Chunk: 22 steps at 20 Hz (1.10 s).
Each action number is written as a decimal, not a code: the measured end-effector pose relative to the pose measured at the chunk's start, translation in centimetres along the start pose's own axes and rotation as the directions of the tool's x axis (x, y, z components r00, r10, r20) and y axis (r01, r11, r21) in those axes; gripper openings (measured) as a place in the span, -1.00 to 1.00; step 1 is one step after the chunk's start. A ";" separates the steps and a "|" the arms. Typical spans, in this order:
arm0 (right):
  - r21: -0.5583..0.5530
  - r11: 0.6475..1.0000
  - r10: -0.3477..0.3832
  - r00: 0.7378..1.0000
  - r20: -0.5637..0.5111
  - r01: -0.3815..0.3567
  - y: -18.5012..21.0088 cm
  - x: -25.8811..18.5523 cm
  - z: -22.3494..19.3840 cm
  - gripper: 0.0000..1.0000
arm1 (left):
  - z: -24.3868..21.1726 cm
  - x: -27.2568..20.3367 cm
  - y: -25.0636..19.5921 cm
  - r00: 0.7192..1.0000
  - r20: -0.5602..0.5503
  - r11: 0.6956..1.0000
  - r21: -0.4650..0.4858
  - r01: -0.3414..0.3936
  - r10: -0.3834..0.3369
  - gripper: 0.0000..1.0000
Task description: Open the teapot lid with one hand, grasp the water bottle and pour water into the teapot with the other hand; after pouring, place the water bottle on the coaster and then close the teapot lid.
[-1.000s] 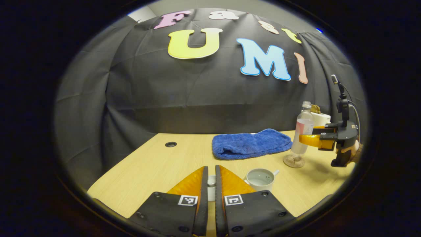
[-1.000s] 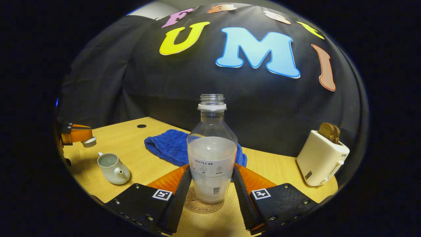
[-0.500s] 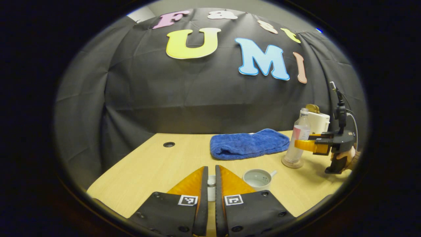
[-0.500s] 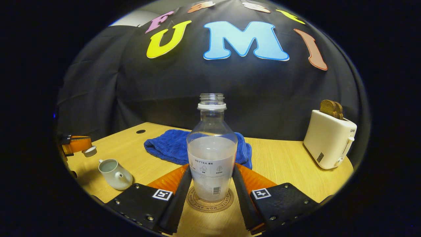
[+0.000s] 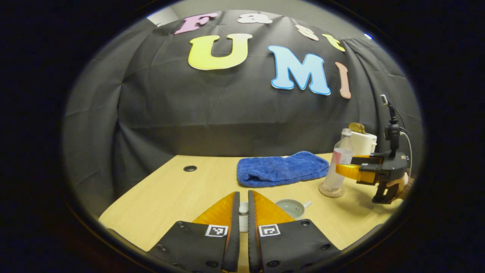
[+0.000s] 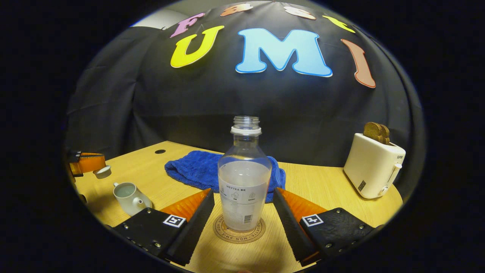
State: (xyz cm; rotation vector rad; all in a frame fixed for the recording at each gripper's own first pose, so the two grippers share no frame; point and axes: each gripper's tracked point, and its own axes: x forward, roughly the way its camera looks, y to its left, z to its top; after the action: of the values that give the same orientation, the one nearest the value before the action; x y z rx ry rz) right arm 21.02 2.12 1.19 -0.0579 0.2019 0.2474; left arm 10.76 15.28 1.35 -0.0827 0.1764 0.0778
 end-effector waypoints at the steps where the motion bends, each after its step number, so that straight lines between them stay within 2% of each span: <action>1: 0.010 1.000 -0.006 1.000 0.007 0.006 -0.4 -0.5 0.1 0.91 | 0.3 0.2 -0.3 1.000 0.003 1.000 0.002 0.006 -0.006 -0.67; 8: 0.040 0.998 -0.041 0.999 -0.003 0.041 -2.1 -4.1 -1.3 0.91 | 1.0 1.5 -4.1 0.998 0.014 0.998 0.017 0.063 -0.064 -0.67; 12: 0.052 0.998 -0.024 1.000 -0.011 0.024 -1.7 -6.0 -2.4 0.91 | 0.7 2.4 -6.4 0.995 0.014 0.995 0.029 0.096 -0.097 -0.67; 22: 0.026 1.000 -0.008 1.000 0.023 0.007 -1.5 -8.0 -2.1 0.91 | -1.4 3.9 -7.5 0.995 -0.023 0.995 0.038 0.096 -0.095 -0.67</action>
State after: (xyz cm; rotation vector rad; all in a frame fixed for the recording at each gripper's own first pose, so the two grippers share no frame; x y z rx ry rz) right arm 13.42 -1.39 0.82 -0.0300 0.1822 0.2378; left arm 15.00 7.97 -0.16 -0.0530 0.1948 -0.0218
